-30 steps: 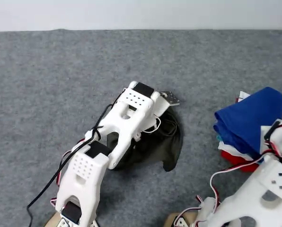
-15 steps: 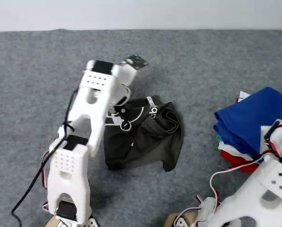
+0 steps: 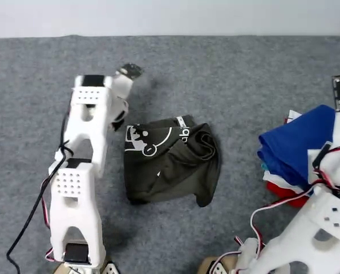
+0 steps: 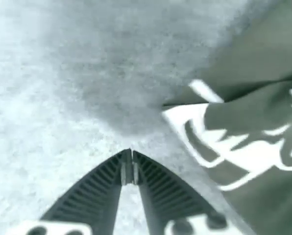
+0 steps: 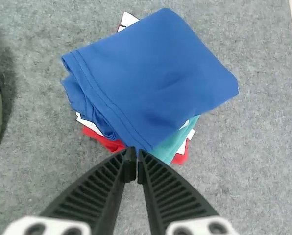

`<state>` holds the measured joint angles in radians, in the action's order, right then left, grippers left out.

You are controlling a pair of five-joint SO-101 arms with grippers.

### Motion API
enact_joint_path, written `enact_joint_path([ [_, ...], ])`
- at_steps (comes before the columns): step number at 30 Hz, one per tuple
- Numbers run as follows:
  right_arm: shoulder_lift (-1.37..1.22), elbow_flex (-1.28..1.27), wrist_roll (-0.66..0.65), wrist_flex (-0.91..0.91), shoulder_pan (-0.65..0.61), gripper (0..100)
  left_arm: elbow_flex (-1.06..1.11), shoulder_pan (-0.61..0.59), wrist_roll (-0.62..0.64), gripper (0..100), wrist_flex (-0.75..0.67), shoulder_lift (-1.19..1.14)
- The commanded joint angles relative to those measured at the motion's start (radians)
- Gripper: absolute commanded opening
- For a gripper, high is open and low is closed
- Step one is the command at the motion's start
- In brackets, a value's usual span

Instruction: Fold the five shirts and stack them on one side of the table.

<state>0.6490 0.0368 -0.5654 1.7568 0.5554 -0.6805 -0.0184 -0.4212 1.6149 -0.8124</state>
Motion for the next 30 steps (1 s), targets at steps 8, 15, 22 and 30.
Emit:
enact_joint_path([
  [8, 0.016, 0.005, -0.003, 0.036, -0.01, 2.0, -0.163, 0.195, 0.041, 1, 0.141, 0.078],
  [15, 0.018, -0.012, -0.003, 0.036, -0.01, 2.0, 0.007, 0.264, 0.075, 1, 0.075, 0.072],
  [22, 0.027, -0.081, -0.008, 0.036, -0.008, 1.9, 0.154, 0.112, -0.041, 1, -0.146, 0.071],
  [30, 0.027, -0.084, -0.003, 0.022, -0.01, 1.9, 0.153, -0.018, -0.123, 1, -0.129, 0.081],
])
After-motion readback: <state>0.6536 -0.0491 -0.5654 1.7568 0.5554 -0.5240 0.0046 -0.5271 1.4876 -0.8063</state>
